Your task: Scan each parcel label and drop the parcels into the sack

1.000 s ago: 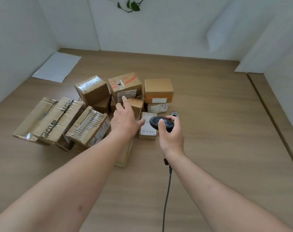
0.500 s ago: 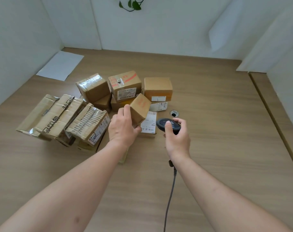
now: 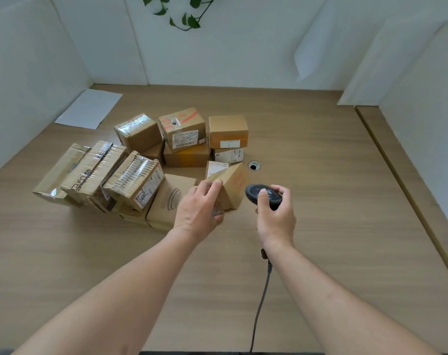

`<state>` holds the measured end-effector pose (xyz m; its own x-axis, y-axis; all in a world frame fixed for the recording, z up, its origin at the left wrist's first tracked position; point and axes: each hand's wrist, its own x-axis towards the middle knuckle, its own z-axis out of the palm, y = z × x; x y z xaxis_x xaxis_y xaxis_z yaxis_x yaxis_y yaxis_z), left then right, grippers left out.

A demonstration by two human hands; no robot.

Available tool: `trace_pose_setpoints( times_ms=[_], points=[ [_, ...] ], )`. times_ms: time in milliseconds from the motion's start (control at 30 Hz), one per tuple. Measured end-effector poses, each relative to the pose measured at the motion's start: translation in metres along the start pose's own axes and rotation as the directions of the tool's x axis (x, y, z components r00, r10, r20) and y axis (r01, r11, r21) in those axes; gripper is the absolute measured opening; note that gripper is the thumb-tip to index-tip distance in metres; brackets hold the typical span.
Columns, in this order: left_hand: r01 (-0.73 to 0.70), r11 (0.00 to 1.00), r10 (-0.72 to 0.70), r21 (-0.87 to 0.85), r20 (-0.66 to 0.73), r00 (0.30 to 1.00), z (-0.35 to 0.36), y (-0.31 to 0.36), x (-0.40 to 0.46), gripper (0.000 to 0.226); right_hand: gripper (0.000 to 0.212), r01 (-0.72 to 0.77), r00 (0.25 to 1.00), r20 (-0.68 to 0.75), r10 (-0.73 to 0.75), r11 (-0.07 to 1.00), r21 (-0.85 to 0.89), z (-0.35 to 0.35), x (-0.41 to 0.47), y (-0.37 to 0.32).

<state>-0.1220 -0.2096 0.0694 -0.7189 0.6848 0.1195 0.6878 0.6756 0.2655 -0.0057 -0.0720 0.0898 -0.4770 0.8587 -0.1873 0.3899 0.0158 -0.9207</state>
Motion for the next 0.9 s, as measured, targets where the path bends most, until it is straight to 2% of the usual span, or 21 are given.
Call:
trace_pose_setpoints(
  times_ms=[100,233,400,467,533,633,833,900],
  points=[
    [0.079,0.996,-0.079,-0.048,-0.002,0.997,0.017,0.02,-0.019,0.091,0.045,0.002,1.0,0.031,-0.002,1.0,0.002,-0.018,0.003,0.014],
    [0.253,0.938,-0.254,-0.238,0.024,0.967,0.042,0.048,-0.046,0.087,0.046,0.004,0.995,0.099,-0.003,1.0,-0.013,-0.045,0.003,0.039],
    [0.48,0.726,-0.481,-0.493,0.134,0.866,0.066,0.072,-0.077,0.1,0.049,0.012,0.986,0.168,-0.002,0.998,-0.057,-0.068,-0.002,0.063],
    [0.552,0.631,-0.53,-0.544,0.216,0.82,0.07,0.076,-0.088,0.095,0.05,0.002,0.983,0.185,0.011,0.998,-0.068,-0.071,-0.004,0.069],
    [0.615,0.563,-0.575,-0.552,0.273,0.771,0.073,0.072,-0.096,0.088,0.051,-0.004,0.981,0.192,0.017,0.997,-0.073,-0.071,-0.007,0.072],
    [0.686,0.512,-0.633,-0.518,0.312,0.708,0.072,0.061,-0.103,0.087,0.051,0.003,0.98,0.199,0.01,0.998,-0.063,-0.07,-0.014,0.073],
    [0.771,0.514,-0.691,-0.376,0.351,0.632,0.082,0.041,-0.108,0.075,0.05,0.002,0.975,0.22,0.014,0.997,-0.072,-0.063,-0.022,0.08],
    [0.787,0.532,-0.715,-0.312,0.333,0.615,0.088,0.036,-0.108,0.078,0.049,-0.004,0.974,0.224,0.021,0.997,-0.072,-0.061,-0.024,0.083]
  ],
)
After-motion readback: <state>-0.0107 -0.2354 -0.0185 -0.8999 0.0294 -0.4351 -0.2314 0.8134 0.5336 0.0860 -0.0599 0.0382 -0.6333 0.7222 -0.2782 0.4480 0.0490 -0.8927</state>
